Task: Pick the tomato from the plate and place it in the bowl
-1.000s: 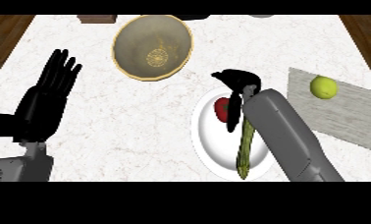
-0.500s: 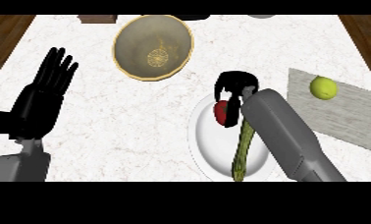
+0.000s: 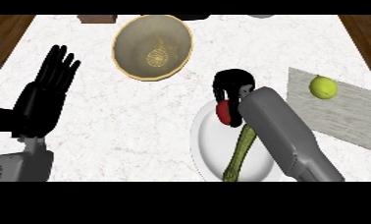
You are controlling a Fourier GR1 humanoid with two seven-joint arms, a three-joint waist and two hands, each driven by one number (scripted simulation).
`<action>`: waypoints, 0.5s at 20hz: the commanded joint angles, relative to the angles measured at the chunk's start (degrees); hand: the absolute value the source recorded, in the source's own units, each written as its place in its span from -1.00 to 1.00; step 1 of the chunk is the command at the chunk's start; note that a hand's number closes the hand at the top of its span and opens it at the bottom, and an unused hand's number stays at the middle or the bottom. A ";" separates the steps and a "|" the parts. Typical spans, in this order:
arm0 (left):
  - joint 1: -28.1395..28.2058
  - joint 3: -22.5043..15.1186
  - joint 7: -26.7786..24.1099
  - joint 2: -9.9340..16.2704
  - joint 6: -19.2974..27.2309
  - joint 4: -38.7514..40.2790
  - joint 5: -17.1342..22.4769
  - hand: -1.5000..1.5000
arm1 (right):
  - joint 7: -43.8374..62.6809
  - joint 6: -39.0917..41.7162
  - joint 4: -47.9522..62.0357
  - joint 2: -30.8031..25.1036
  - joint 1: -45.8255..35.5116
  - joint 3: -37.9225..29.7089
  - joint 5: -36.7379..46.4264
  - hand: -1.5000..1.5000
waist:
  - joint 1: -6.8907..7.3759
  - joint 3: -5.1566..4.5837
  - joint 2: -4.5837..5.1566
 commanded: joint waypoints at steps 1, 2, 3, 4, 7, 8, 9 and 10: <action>-2.72 -1.03 -1.16 -1.60 0.11 3.18 -1.17 0.00 | 4.52 -4.43 -0.83 6.86 -1.85 1.68 1.21 1.00 | 0.02 0.04 0.19; -3.22 -1.04 1.73 -1.00 0.82 0.92 -0.41 0.00 | 9.99 -5.40 -6.02 6.93 -1.70 5.94 -3.67 1.00 | 0.99 0.05 -0.02; -0.72 -1.18 0.58 -0.08 -1.34 -0.37 -0.10 0.00 | 11.10 -8.91 -6.60 6.99 -1.47 9.23 -4.83 1.00 | 2.68 0.05 0.04; -2.69 -2.53 -0.42 -1.94 -0.31 2.66 -1.39 0.00 | 13.34 -10.55 -8.19 7.04 -3.15 11.40 -6.90 1.00 | 3.30 0.03 0.33; -4.20 -3.81 -0.36 -1.93 -1.88 2.66 -1.18 0.00 | 19.10 -16.27 -12.66 7.13 -5.29 16.75 -10.24 1.00 | 6.40 -0.02 0.46; -4.50 -3.55 1.59 -1.27 -2.44 1.52 0.04 0.00 | 21.64 -19.24 -12.74 7.15 -5.42 18.76 -11.00 1.00 | 7.08 0.02 0.43; -4.70 -3.86 -0.48 -2.63 -1.35 3.79 -1.34 0.00 | 24.05 -22.50 -14.83 7.16 -5.76 20.72 -11.66 1.00 | 5.79 -0.02 0.52; -4.70 -3.81 0.42 -1.62 -1.87 2.51 -1.22 0.00 | 28.16 -22.88 -17.00 7.18 -7.22 21.81 -12.86 1.00 | 6.33 -0.03 0.07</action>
